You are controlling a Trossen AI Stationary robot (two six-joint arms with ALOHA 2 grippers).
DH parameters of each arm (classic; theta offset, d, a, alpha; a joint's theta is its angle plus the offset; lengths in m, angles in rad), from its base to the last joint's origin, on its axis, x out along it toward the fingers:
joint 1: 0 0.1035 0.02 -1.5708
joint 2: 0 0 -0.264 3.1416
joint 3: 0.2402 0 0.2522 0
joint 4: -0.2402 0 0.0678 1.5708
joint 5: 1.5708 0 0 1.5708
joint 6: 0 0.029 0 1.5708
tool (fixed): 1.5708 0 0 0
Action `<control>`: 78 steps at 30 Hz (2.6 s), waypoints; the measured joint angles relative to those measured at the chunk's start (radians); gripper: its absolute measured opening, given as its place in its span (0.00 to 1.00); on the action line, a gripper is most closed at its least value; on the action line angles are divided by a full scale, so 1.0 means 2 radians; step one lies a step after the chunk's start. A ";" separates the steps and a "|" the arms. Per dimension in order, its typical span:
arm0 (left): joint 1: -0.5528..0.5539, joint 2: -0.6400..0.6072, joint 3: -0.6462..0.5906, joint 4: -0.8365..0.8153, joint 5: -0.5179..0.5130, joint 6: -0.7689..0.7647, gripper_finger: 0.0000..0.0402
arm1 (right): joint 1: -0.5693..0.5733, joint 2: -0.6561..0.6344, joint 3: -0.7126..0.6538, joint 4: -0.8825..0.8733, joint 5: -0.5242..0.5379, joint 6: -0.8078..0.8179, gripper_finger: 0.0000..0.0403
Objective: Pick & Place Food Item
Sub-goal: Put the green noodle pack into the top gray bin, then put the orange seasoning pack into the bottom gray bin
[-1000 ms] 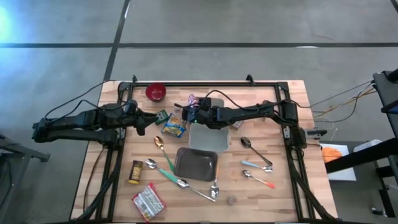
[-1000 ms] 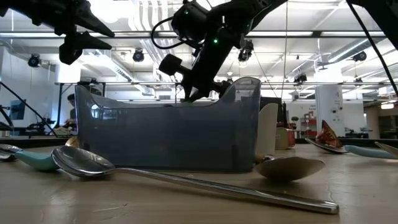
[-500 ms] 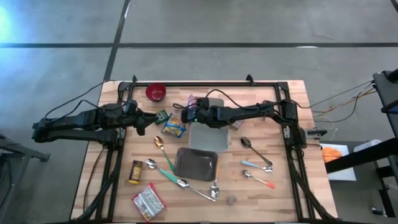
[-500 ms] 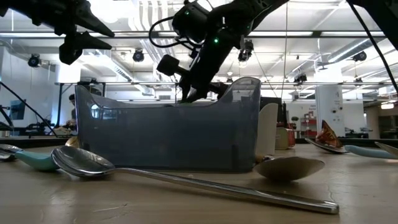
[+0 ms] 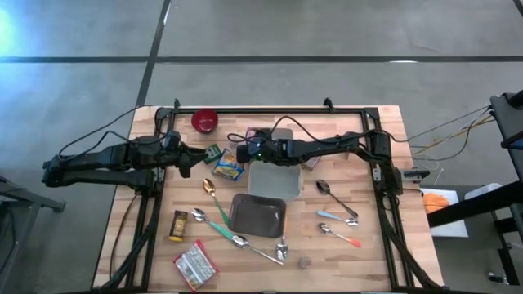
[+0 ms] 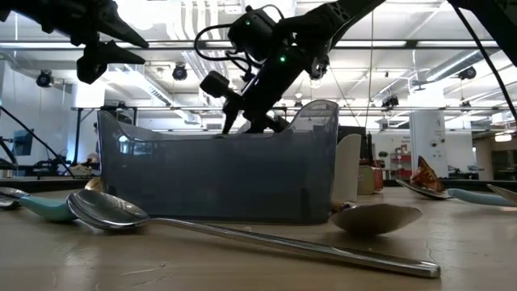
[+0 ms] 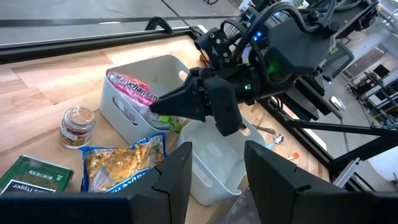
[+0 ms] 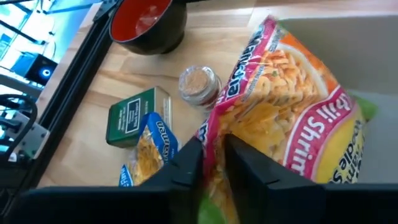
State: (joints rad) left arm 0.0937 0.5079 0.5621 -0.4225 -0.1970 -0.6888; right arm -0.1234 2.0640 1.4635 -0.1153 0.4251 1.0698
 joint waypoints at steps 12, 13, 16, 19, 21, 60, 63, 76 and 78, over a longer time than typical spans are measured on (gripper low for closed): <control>0.000 0.000 0.000 0.000 0.002 0.000 0.38 | -0.001 -0.019 0.000 -0.007 -0.021 -0.061 0.54; 0.000 0.000 0.000 0.000 0.002 0.000 0.38 | -0.001 -0.022 0.000 -0.009 -0.021 -0.066 0.54; 0.000 0.000 0.000 0.000 0.002 0.000 0.38 | -0.001 -0.033 0.000 -0.024 -0.021 -0.080 0.55; 0.000 0.000 0.000 0.000 0.004 0.000 0.38 | -0.001 -0.052 0.000 -0.064 -0.013 -0.100 0.55; 0.000 0.000 0.000 -0.001 0.004 0.000 0.38 | -0.002 -0.074 0.000 -0.104 0.001 -0.108 0.55; 0.000 0.006 0.001 0.016 0.024 -0.049 0.38 | -0.037 -0.361 -0.322 -0.521 0.031 0.120 0.54; 0.000 0.007 0.001 0.016 0.028 -0.049 0.38 | -0.048 -0.343 -0.330 -0.511 0.033 0.114 0.54; 0.000 0.007 0.001 0.016 0.043 -0.063 0.38 | -0.100 -0.311 -0.334 -0.467 0.064 0.059 0.54; 0.000 0.007 0.001 0.015 0.043 -0.063 0.38 | -0.111 -0.311 -0.336 -0.459 0.064 0.051 0.54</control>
State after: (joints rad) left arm 0.0933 0.5217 0.5640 -0.3922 -0.1112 -0.8139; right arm -0.3444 1.4418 0.7910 -1.0343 0.5526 1.1721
